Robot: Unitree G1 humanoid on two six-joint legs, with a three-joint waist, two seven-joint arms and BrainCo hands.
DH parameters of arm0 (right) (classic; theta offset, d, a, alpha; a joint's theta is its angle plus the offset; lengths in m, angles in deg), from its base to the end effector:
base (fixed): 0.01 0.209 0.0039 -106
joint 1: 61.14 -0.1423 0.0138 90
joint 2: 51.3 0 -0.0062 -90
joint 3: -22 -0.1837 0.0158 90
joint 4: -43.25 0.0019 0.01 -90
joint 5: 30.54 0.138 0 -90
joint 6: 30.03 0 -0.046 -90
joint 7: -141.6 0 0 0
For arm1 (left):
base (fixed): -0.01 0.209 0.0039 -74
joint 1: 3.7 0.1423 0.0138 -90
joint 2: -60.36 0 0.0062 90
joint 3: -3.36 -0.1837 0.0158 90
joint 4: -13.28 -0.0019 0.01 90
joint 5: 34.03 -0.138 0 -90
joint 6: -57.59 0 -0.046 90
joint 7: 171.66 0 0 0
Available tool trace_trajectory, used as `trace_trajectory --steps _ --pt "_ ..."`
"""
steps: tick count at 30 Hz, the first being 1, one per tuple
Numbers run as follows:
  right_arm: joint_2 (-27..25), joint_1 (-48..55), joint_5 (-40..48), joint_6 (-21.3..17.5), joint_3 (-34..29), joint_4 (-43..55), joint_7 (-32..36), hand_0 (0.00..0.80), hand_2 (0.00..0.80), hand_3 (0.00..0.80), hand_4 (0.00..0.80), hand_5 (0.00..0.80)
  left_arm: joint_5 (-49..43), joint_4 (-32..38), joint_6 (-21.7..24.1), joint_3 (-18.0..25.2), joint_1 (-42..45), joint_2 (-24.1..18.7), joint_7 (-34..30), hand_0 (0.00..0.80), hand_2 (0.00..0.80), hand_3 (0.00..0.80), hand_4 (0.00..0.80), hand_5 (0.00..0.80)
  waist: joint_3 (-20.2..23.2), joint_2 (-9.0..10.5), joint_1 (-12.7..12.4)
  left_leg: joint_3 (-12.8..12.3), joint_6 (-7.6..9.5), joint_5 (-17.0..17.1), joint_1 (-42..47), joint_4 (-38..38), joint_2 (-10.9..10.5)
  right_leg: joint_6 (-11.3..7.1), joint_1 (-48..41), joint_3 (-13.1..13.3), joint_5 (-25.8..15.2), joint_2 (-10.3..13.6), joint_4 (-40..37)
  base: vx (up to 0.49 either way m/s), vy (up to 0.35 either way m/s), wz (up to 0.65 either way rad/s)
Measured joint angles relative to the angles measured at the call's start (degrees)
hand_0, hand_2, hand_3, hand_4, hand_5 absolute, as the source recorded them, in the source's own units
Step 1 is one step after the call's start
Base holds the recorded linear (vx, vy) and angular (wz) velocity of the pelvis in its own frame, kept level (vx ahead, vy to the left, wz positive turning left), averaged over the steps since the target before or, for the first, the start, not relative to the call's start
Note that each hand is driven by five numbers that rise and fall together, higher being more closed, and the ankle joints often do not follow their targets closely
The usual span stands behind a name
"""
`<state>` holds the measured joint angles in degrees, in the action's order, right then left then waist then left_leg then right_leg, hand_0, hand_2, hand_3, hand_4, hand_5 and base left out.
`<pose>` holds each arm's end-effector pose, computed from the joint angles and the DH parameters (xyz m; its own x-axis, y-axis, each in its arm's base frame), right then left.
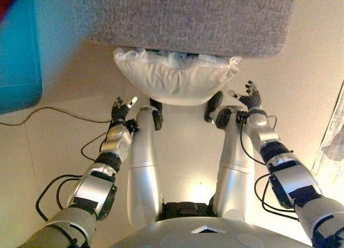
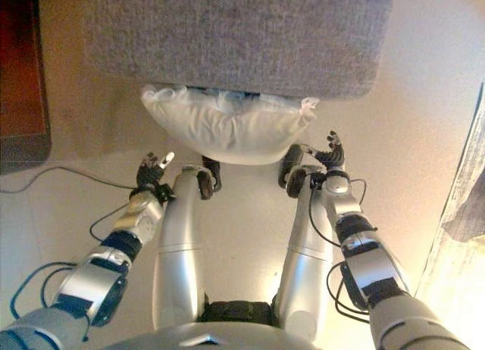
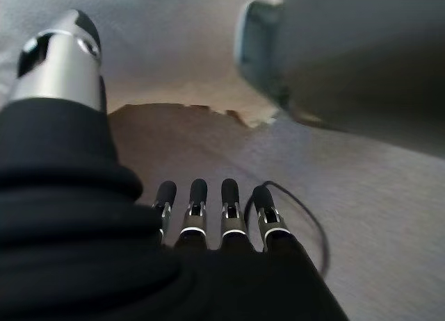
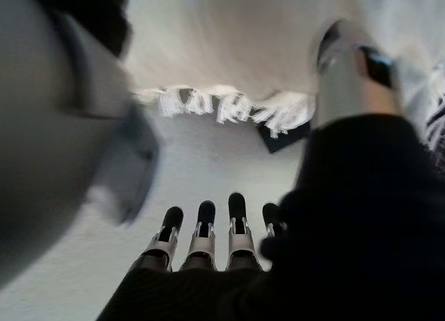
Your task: Pick up the cushion and take it to the sofa
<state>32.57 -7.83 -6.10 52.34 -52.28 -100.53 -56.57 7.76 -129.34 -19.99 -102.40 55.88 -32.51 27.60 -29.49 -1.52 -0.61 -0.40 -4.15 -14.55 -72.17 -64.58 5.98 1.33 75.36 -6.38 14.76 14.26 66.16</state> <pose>0.3064 -0.2075 0.0506 0.9389 -0.3100 -0.1498 0.2830 0.9426 -0.1770 0.2842 0.1988 0.0210 0.8944 0.3563 -0.2704 -0.3993 0.9084 -0.1237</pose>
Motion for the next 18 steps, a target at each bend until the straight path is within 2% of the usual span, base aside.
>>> trace_trajectory --steps 4,11,14,18 --pt "-2.8 -1.5 1.3 -0.8 -0.1 0.1 0.2 0.000 0.000 0.000 0.000 0.000 0.2 1.9 2.4 0.3 -1.1 -1.2 1.7 0.000 0.000 0.000 0.000 0.000 -0.2 0.37 0.0 0.7 -0.23 -0.4 -5.1 -4.7 0.0 0.07 4.9 0.7 0.1 -0.1 4.3 0.000 0.000 0.00" --pt "-6.2 -4.6 3.7 -2.5 -0.3 2.2 2.2 0.000 0.000 0.000 0.000 0.000 0.8 3.3 6.8 1.3 -3.6 -6.1 3.4 0.000 0.000 0.000 0.000 0.000 -0.4 0.76 1.2 2.0 0.51 -1.8 -14.2 -14.6 0.6 0.26 13.2 2.1 0.3 0.0 12.3 0.004 0.002 -0.04" --pt "-7.7 -5.3 9.7 -2.3 -0.4 2.8 6.6 0.000 0.000 0.000 0.000 0.000 1.1 4.0 7.1 1.2 -4.6 -6.5 3.1 0.000 0.000 0.000 0.000 0.000 -0.4 0.83 1.3 2.2 1.05 -2.2 -17.0 -17.9 0.7 0.27 16.1 2.9 0.3 -0.1 15.1 0.027 -0.013 -0.01" --pt "-10.7 -4.3 11.2 -2.4 -0.5 5.8 11.1 0.000 0.000 0.000 0.000 0.000 4.0 5.0 7.3 1.3 -6.5 -8.2 0.6 0.000 0.000 0.000 0.000 0.000 -0.6 1.29 1.4 2.7 1.37 -3.1 -19.9 -22.5 0.9 0.14 18.7 3.6 0.9 0.1 19.2 0.062 -0.025 -0.02"
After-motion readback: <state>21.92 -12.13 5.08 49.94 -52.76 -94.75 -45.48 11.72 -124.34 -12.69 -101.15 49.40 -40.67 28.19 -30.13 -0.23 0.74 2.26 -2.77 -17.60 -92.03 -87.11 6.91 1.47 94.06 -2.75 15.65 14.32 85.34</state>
